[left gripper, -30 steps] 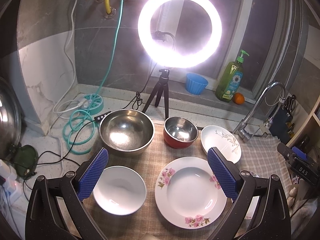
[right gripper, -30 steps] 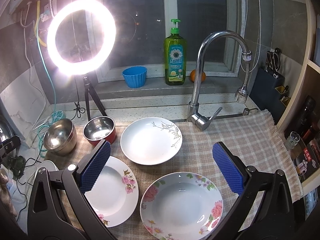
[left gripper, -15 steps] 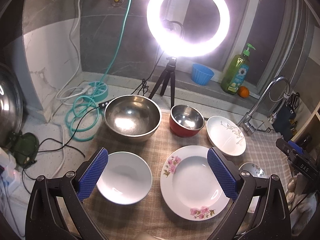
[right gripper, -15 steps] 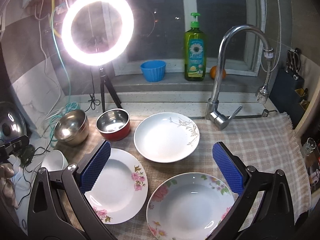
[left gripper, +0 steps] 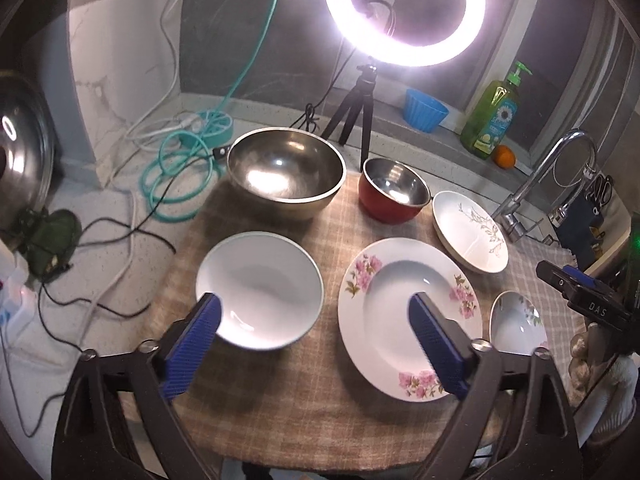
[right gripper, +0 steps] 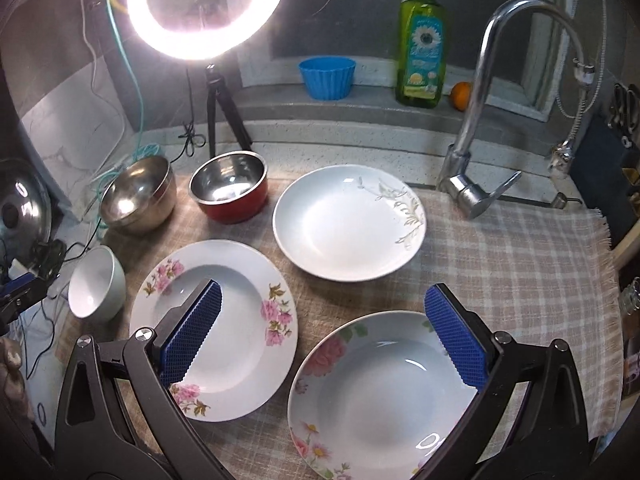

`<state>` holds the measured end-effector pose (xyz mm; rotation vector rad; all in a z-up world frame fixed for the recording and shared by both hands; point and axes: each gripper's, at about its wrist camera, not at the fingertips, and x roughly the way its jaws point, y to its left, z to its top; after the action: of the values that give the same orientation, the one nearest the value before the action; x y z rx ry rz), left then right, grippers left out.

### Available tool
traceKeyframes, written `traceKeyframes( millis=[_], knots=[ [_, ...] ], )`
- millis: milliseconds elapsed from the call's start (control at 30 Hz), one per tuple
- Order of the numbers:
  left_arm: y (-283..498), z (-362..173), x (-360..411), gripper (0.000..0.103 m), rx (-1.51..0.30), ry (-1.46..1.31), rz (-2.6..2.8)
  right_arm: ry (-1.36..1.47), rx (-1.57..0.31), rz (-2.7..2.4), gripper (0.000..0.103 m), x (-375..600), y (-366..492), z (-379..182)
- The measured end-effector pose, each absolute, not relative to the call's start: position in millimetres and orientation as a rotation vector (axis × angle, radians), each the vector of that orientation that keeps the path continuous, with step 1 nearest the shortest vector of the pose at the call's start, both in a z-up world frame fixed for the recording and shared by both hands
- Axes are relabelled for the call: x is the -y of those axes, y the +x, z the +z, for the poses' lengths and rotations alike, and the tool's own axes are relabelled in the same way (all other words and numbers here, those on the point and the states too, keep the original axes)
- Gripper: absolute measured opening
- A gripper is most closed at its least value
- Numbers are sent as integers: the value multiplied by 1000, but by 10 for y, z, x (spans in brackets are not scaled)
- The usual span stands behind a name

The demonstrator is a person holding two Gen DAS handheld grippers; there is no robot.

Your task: Organize plates and bowls

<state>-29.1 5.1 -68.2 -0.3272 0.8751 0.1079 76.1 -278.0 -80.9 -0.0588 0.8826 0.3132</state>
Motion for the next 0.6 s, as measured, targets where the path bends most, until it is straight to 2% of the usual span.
traceKeyframes(
  millis=[67, 100, 233, 267, 433, 533, 600],
  knots=[
    [-307, -735, -28, 79, -895, -342, 97, -66, -900, 327, 102, 2763, 791, -850],
    [-318, -755, -16, 73, -899, -347, 94, -64, -911, 339, 96, 2751, 810, -875],
    [-346, -867, 21, 64, -930, -391, 66, -32, -996, 407, 69, 2725, 929, -1032],
    [-350, -904, 32, 58, -942, -403, 57, -23, -1020, 424, 65, 2720, 950, -1076],
    [-354, -1045, 69, 48, -989, -475, 20, 32, -1104, 497, 56, 2702, 1078, -1230],
    [-356, -1154, 94, 41, -1019, -517, -2, 61, -1145, 528, 46, 2683, 1151, -1302],
    [-340, -1227, 108, 35, -1040, -544, -17, 75, -1165, 539, 45, 2669, 1199, -1351]
  ],
)
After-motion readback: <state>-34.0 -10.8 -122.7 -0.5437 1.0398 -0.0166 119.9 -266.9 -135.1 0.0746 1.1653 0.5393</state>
